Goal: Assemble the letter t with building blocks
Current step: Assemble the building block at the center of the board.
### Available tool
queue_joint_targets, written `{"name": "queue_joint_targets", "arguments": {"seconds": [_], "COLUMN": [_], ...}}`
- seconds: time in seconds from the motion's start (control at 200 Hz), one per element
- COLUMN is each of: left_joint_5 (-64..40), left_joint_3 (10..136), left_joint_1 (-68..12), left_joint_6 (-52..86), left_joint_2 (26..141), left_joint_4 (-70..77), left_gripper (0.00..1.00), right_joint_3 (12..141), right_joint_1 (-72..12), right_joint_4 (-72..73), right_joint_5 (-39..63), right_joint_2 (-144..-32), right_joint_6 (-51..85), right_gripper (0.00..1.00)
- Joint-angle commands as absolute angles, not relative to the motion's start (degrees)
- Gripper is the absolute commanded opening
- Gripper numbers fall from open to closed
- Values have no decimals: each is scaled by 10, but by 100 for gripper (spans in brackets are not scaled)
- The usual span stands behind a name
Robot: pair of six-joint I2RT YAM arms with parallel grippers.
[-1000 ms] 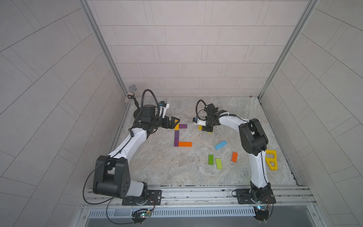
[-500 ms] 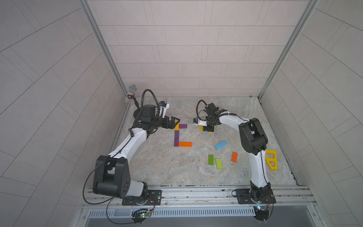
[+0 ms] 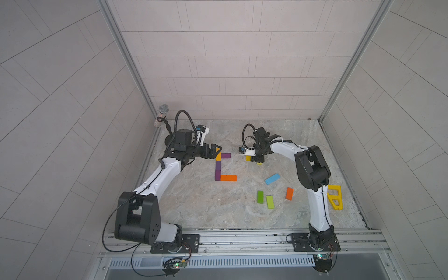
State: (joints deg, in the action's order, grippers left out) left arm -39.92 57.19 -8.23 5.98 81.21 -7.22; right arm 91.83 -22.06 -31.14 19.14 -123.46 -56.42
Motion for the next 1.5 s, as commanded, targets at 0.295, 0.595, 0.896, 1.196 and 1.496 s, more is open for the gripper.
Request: {"name": "queue_joint_targets", "arguments": {"seconds": [0.295, 0.595, 0.896, 1.196, 1.496], "left_joint_5": [-412, -413, -416, -420, -423], "left_joint_3": [571, 571, 572, 572, 573], "left_joint_1": [-81, -81, -81, -81, -81], "left_joint_6": [62, 64, 64, 64, 65], "left_joint_2": [815, 815, 815, 816, 819], "left_joint_4": [-72, -72, -72, -72, -72], "left_gripper": [100, 100, 100, 100, 100], "right_joint_3": [920, 924, 911, 895, 879], "right_joint_1": [-213, -211, -210, -210, -200], "right_joint_4": [-330, -337, -329, -311, -296], "right_joint_5": [198, 202, 193, 188, 197], "right_joint_2": [-1255, -1262, -1261, -1255, -1247], "right_joint_6": [-596, -600, -606, -607, -601], "right_gripper": [9, 12, 18, 19, 21]}}
